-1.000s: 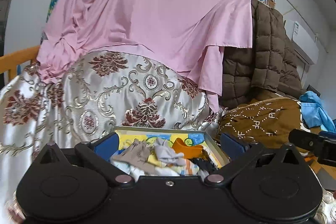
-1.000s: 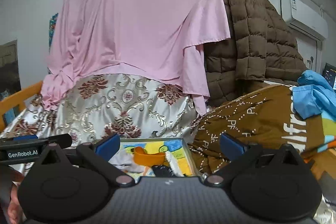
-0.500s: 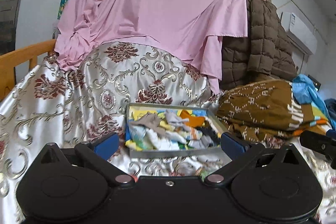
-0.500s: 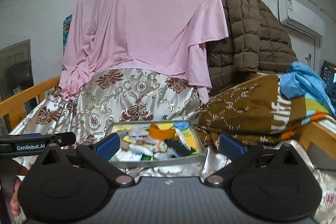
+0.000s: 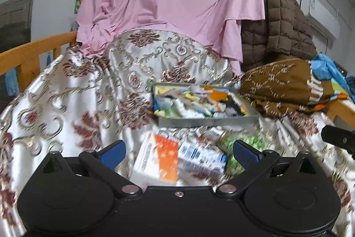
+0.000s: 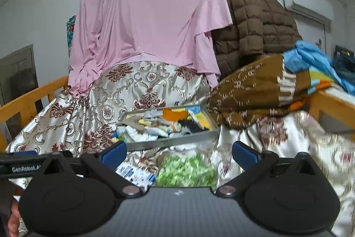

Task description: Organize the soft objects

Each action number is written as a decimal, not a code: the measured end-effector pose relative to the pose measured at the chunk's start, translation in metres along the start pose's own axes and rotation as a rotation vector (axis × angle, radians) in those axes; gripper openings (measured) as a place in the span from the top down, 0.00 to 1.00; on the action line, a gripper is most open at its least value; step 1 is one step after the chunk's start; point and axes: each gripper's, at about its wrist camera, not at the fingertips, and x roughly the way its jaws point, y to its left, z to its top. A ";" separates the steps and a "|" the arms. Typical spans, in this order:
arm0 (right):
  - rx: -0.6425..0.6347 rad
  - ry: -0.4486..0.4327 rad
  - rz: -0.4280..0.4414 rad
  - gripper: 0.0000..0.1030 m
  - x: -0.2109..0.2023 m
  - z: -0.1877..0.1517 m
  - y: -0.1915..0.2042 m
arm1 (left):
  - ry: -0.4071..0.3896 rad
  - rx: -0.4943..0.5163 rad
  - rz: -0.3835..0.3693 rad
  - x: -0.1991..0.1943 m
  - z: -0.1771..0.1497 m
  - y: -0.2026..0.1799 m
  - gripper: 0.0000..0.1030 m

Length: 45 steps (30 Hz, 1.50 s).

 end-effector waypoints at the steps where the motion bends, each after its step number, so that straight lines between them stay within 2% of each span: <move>1: 0.007 0.002 -0.002 0.00 -0.001 -0.005 0.001 | 0.004 0.002 0.007 -0.002 -0.005 0.002 0.01; 8: 0.065 0.017 -0.020 0.00 -0.010 -0.035 0.002 | 0.042 0.006 0.057 -0.006 -0.031 0.014 0.01; 20: 0.032 0.055 -0.023 0.00 -0.016 -0.060 0.009 | 0.092 0.051 0.066 -0.007 -0.051 0.009 0.01; 30: 0.038 0.102 -0.022 0.00 -0.016 -0.078 0.006 | 0.110 0.052 0.086 -0.010 -0.058 0.008 0.01; 45: -0.011 0.124 -0.016 0.00 -0.013 -0.084 0.012 | 0.121 0.066 0.107 -0.010 -0.062 0.007 0.01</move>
